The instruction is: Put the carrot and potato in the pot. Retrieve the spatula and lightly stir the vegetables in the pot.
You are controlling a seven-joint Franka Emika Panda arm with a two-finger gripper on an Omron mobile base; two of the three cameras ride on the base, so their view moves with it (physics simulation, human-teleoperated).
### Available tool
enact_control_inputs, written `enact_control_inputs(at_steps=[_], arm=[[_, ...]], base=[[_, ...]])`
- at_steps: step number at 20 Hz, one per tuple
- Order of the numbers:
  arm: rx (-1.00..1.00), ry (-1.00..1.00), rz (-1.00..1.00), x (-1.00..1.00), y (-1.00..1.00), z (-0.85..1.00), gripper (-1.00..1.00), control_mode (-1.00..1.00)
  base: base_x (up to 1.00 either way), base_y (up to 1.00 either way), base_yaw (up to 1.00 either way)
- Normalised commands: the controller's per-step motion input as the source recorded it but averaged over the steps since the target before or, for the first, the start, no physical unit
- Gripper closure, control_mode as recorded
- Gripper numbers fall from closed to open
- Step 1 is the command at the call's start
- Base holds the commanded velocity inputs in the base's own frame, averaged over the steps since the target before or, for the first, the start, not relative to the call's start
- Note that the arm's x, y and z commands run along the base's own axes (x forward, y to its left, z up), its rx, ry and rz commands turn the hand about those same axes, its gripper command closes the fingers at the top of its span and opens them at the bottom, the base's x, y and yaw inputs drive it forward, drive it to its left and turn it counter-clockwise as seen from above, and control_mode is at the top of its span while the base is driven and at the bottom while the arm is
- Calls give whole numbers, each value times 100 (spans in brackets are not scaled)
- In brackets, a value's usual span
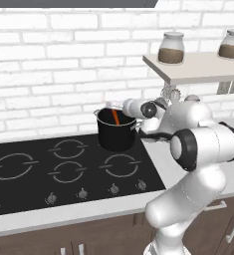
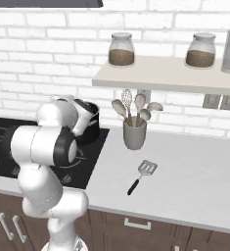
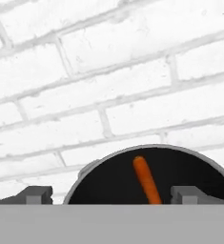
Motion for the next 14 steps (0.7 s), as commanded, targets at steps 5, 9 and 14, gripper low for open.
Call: enact_control_inputs(at_steps=[5, 9, 14], arm=[[8, 13, 0, -28, 41, 100, -100, -100], [6, 17, -1, -33, 27, 100, -100, -100], [1, 21, -3, -47, 3, 97, -100, -100]], base=[[0, 0, 0], [0, 0, 0], [0, 0, 0]])
